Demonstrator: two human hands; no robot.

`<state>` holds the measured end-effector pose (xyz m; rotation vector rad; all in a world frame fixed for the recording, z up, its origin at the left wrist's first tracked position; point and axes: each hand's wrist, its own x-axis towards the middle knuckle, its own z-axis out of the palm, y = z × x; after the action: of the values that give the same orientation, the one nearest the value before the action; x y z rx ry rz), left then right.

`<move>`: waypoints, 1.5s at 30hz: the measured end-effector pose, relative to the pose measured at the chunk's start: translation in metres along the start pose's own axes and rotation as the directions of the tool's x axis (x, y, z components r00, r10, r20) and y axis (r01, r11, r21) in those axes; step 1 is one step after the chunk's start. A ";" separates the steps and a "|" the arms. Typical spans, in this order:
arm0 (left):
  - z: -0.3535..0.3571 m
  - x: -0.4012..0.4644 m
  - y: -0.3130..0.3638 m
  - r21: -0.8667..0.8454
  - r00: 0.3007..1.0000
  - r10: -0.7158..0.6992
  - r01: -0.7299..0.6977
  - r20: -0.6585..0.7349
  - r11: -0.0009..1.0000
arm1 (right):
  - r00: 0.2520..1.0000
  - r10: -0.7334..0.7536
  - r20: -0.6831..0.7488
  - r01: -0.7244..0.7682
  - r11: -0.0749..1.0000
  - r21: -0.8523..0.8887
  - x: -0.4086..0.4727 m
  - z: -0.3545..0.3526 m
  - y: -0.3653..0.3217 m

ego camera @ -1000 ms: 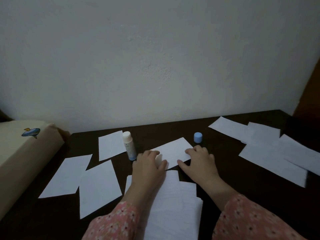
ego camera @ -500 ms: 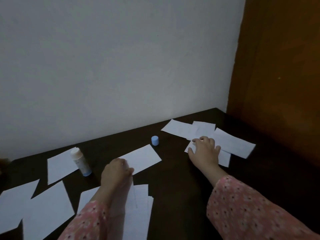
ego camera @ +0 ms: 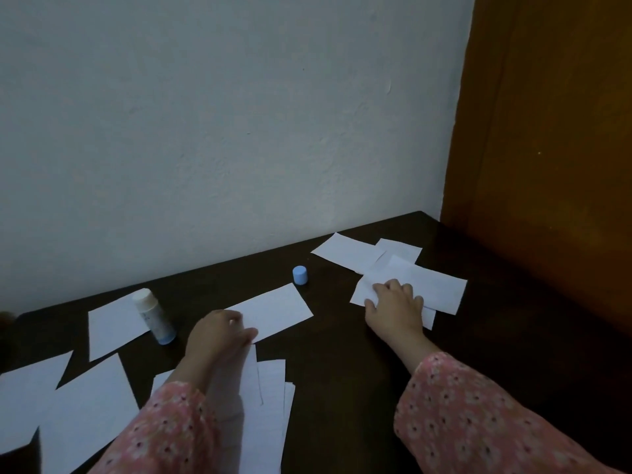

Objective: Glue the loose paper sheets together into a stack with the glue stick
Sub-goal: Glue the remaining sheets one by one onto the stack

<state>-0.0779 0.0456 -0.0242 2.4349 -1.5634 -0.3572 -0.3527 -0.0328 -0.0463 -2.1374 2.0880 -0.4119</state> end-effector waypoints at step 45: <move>-0.014 -0.011 -0.034 -0.686 0.976 -0.048 -0.113 -0.212 0.719 | 0.865 -0.459 -0.202 0.501 0.796 0.339 -0.022 0.031 -0.161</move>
<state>-0.0489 0.0704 -0.0208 1.7746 -1.0943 -0.5384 -0.1894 -0.0080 -0.0332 -2.4048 1.3151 -0.9250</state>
